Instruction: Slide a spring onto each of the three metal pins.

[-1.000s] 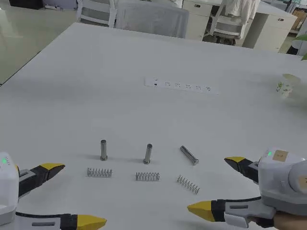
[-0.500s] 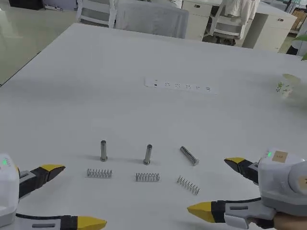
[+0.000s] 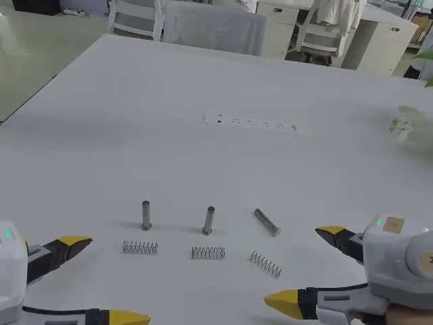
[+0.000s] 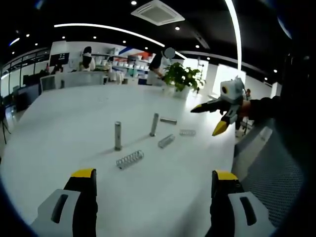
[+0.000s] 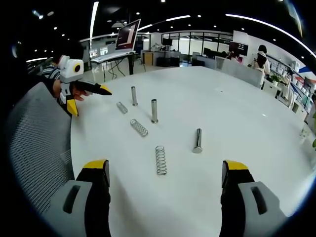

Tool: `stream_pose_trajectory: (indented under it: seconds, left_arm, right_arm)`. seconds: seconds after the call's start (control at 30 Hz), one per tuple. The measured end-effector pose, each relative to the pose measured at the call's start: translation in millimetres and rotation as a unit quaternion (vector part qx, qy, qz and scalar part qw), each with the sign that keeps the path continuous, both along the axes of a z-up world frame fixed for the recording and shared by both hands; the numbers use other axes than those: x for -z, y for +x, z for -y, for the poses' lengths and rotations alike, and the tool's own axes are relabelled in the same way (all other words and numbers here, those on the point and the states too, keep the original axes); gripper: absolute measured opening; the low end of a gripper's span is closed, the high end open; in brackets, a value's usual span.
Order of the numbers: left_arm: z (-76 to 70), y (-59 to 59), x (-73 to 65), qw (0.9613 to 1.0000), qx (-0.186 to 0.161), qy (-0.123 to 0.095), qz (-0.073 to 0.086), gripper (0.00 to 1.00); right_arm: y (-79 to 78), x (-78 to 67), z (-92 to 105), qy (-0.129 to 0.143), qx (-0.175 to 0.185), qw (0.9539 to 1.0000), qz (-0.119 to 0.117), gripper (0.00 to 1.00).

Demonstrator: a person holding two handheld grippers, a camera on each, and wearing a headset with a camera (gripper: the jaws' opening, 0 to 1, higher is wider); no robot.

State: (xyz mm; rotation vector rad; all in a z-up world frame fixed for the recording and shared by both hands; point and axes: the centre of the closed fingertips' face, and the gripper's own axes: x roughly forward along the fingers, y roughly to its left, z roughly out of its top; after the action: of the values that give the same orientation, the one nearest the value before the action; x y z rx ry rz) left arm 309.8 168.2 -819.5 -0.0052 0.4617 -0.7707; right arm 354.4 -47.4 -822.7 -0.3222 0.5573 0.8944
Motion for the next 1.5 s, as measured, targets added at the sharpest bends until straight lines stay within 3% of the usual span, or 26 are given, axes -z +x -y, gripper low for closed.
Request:
stream_pose_trajectory:
  seconds: [0.63, 1.0, 1.2, 1.37, 1.5]
  left_arm:
    - [-0.3, 0.6, -2.3, 1.0000, -0.003, -0.002, 0.005, 0.93]
    - [-0.7, 1.5, -4.3, 0.9999, -0.004, -0.005, 0.009, 0.93]
    - [-0.1, 1.6, -5.5, 0.9999, -0.002, -0.005, 0.010, 0.92]
    - [0.8, 0.8, -7.1, 0.9999, 0.001, -0.006, 0.012, 0.92]
    - [0.9, -0.1, -8.3, 0.9999, 0.001, -0.006, 0.013, 0.92]
  right_arm:
    - [0.4, -0.7, -0.7, 0.003, 0.001, 1.0000, -0.001, 0.94]
    - [10.5, -19.8, -5.7, 0.015, 0.008, 0.9997, 0.019, 0.92]
    - [20.1, -32.0, -12.5, 0.018, 0.002, 0.9994, 0.030, 0.89]
    - [43.6, -37.3, -17.3, 0.009, 0.004, 0.9993, 0.036, 0.83]
    - [60.8, -32.4, -18.7, -0.007, 0.013, 0.9993, 0.036, 0.79]
